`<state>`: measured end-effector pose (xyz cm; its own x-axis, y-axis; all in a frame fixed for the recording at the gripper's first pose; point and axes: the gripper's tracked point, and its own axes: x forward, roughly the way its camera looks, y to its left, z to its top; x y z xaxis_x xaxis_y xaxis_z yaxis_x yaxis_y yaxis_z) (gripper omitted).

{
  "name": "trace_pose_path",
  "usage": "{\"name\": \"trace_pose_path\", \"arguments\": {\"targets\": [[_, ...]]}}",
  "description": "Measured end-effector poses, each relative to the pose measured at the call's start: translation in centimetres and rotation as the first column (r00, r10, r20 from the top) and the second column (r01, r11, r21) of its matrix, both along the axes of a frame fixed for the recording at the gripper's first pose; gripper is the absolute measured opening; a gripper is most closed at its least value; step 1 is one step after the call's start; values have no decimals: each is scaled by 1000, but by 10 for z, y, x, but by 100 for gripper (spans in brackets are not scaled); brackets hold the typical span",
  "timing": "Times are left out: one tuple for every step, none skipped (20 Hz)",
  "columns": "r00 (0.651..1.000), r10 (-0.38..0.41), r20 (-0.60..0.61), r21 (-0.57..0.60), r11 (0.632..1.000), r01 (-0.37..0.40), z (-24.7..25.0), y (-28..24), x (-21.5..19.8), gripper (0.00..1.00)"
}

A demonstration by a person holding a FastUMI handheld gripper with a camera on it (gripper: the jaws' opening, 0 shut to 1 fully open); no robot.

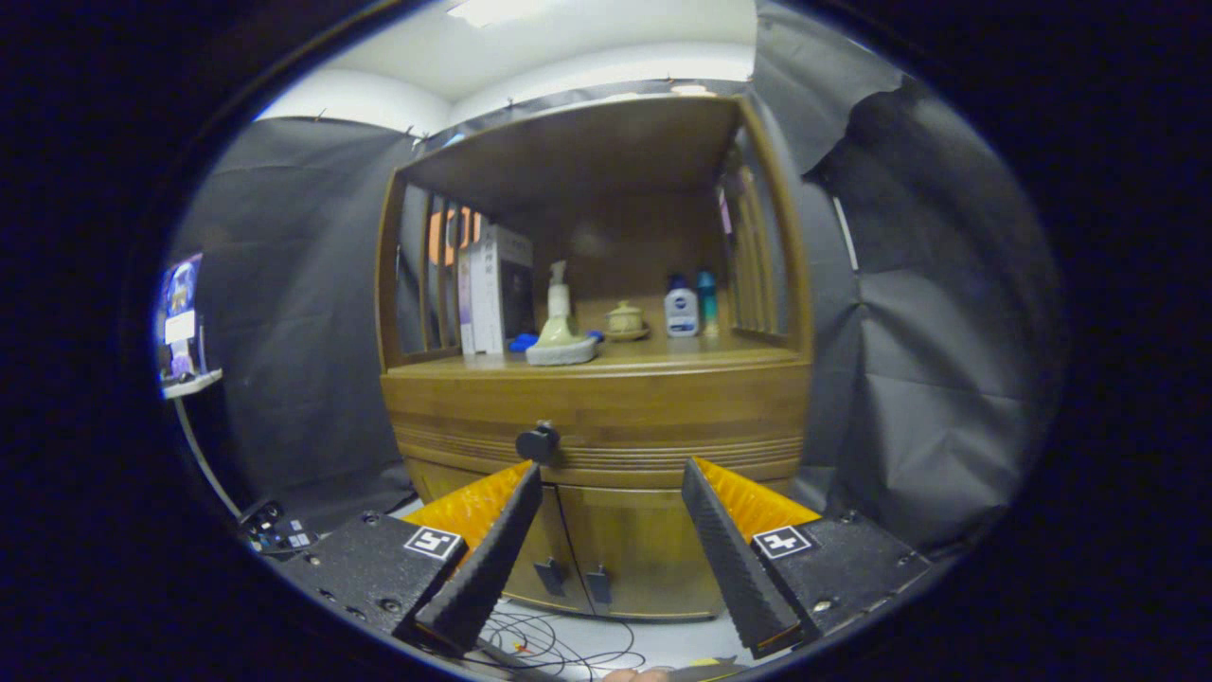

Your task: Pull open the drawer, take out the items inside it, and place them on the countertop above the cabinet.

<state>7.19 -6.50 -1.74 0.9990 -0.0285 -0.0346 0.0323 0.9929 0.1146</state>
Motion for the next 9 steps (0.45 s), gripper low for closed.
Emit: {"name": "trace_pose_path", "arguments": {"targets": [[1000,-4,5,17,1000,4,8,-8,-21,97],[1000,-6,22,24,1000,6,15,-15,-39,98],[999,-15,42,15,1000,14,23,-24,-56,99],[998,-25,64,-6,1000,25,28,-31,-72,99],[996,-40,84,-32,999,43,32,-37,-89,99],[993,-50,109,-53,997,56,36,-42,-99,98],[990,-55,130,-67,996,64,42,-44,-108,99],[988,-60,144,-70,995,71,48,-45,-112,98],[985,-55,162,-68,995,67,56,-44,-115,98]]}}
